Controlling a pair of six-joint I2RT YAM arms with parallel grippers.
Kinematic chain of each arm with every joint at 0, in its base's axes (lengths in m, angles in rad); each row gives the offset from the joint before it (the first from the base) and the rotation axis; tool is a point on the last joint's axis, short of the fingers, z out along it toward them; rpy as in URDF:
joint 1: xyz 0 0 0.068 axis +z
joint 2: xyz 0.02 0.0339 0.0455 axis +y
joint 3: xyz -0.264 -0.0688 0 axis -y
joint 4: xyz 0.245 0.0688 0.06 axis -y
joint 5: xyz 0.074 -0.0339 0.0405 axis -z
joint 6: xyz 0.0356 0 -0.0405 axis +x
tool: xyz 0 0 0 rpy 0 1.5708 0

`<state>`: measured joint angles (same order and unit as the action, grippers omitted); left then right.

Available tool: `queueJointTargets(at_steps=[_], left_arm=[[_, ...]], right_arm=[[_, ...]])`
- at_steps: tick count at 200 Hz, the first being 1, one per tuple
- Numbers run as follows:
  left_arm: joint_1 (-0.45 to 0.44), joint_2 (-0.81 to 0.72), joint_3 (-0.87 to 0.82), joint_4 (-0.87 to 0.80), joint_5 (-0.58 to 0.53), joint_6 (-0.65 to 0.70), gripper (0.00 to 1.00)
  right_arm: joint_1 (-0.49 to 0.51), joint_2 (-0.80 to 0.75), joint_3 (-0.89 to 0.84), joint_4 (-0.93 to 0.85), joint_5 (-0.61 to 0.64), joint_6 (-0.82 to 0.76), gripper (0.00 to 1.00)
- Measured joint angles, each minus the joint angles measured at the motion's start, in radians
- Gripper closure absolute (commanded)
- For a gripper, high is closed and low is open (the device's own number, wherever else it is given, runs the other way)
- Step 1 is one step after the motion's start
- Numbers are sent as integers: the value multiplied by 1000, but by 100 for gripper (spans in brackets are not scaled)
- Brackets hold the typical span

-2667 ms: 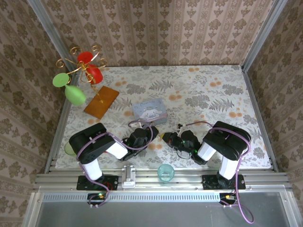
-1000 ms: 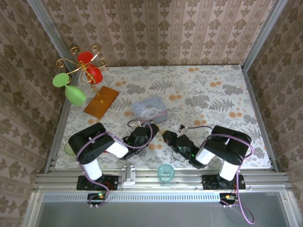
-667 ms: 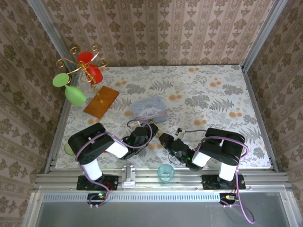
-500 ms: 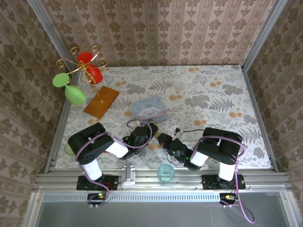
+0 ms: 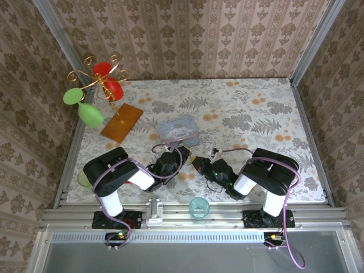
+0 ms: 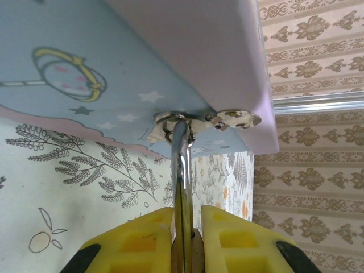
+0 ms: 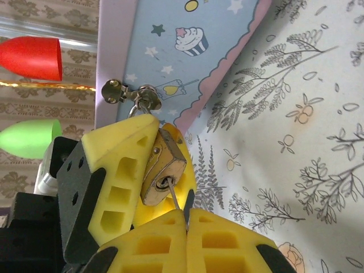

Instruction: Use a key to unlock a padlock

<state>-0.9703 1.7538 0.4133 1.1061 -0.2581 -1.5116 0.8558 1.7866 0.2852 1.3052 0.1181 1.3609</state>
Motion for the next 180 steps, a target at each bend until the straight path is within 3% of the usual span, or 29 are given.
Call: queueJointTargets(at_steps=[180], left_arm=[[0,2,-21,29,-9,-8,100]], right_arm=[[-257,38,56,-26,-583,-28,100]])
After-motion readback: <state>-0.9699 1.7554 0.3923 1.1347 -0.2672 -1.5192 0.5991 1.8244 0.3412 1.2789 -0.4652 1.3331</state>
